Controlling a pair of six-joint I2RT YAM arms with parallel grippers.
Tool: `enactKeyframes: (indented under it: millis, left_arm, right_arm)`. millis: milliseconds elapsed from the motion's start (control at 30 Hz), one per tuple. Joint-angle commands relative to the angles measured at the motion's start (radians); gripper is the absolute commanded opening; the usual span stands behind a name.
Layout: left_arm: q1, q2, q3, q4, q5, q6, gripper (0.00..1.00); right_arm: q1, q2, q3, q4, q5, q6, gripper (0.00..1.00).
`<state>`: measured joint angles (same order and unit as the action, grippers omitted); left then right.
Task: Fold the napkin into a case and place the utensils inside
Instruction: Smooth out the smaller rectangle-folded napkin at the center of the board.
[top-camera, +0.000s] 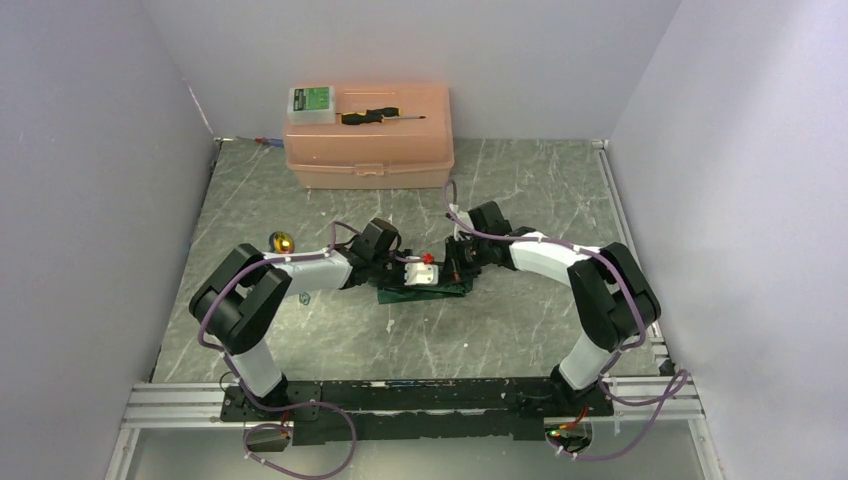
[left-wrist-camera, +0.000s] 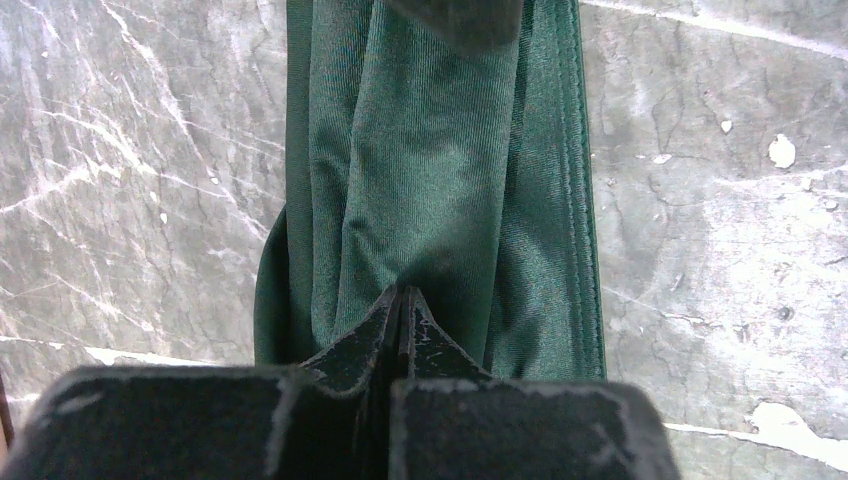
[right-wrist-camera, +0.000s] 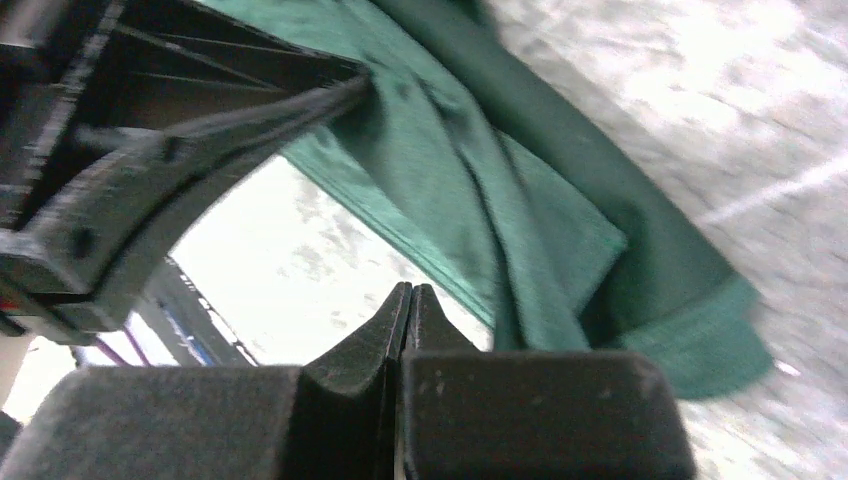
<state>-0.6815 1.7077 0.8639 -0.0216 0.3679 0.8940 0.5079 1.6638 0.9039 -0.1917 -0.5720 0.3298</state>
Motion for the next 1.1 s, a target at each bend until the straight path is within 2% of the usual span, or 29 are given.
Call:
enactKeyframes:
  millis: [0, 533, 733, 900, 1067]
  left_arm:
    - [-0.006, -0.011, -0.029, -0.083, -0.008, 0.002, 0.03]
    - [-0.005, -0.012, -0.037, -0.096, 0.004, 0.039, 0.03]
    - [-0.005, -0.014, -0.037, -0.091, 0.002, 0.046, 0.03]
    - [-0.006, -0.019, -0.040, -0.097, -0.004, 0.045, 0.03]
    - [-0.005, -0.022, -0.039, -0.084, -0.008, 0.036, 0.03]
  right_arm:
    - [-0.037, 0.000, 0.036, -0.120, 0.116, -0.085, 0.00]
    - [-0.129, -0.001, 0.000, -0.180, 0.239, -0.106, 0.00]
    - [-0.130, -0.006, 0.052, -0.174, 0.265, -0.094, 0.00]
    - [-0.079, -0.109, 0.079, -0.086, 0.136, -0.011, 0.00]
    - [0.030, -0.034, 0.090, 0.089, 0.026, 0.105, 0.00]
